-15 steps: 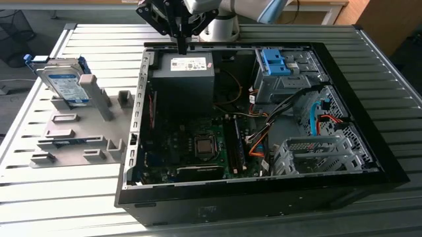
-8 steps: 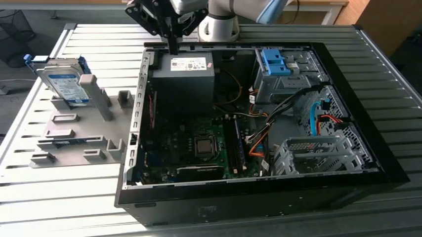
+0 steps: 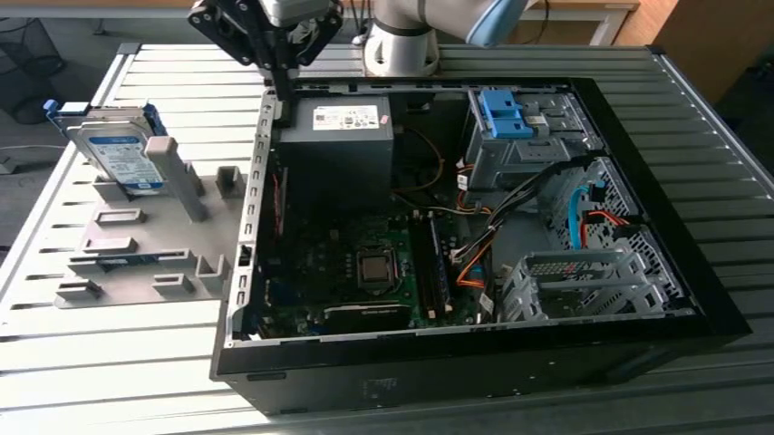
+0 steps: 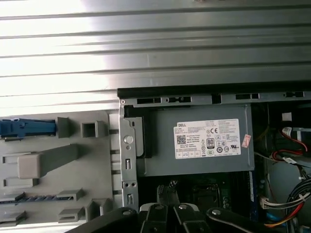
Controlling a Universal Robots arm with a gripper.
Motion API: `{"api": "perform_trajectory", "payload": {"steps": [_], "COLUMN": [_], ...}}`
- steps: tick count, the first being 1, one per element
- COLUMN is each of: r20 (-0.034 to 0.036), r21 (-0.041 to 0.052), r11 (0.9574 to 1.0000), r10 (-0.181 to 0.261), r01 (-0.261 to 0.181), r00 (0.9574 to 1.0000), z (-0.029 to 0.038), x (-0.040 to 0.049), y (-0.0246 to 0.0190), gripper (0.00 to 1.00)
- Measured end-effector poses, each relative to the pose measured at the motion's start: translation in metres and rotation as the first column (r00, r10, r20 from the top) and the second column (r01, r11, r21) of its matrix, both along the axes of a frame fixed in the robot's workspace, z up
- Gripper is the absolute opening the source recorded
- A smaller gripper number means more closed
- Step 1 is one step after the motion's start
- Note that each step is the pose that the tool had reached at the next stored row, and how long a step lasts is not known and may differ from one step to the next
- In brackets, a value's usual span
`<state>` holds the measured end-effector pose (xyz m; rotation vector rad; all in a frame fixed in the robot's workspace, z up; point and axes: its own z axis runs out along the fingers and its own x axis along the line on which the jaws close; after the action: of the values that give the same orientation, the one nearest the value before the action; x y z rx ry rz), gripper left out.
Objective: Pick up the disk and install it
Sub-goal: 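Reach for the disk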
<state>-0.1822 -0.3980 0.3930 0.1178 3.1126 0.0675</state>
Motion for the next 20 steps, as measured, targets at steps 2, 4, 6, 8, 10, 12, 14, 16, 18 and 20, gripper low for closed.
{"api": "perform_trajectory", "payload": {"steps": [2,4,6,8,10,12,14,16,18,20], "r20": [0.0002,0.0001,0.0,0.0,0.0001,0.0001,0.0001,0.0,0.0001,0.0001], "r21": [0.0002,0.0001,0.0,0.0001,0.0001,0.0001,0.0001,0.0,0.0001,0.0001], "r11": [1.0,1.0,1.0,1.0,1.0,1.0,1.0,1.0,1.0,1.0], "r10": [0.0,0.0,0.0,0.0,0.0,0.0,0.0,0.0,0.0,0.0], "r01": [0.0,0.0,0.0,0.0,0.0,0.0,0.0,0.0,0.0,0.0], "r00": [1.0,1.0,1.0,1.0,1.0,1.0,1.0,1.0,1.0,1.0], "z": [-0.0002,-0.0003,-0.0002,-0.0002,-0.0003,-0.0003,-0.0003,-0.0003,-0.0004,-0.0004], "x": [-0.0044,-0.0046,-0.0047,-0.0048,-0.0048,-0.0053,-0.0065,-0.0089,-0.0118,-0.0146], "y": [0.0002,0.0002,0.0002,0.0002,0.0002,0.0002,0.0001,0.0002,0.0002,0.0003], "gripper": [0.11,0.11,0.11,0.11,0.11,0.11,0.11,0.11,0.11,0.11]}}
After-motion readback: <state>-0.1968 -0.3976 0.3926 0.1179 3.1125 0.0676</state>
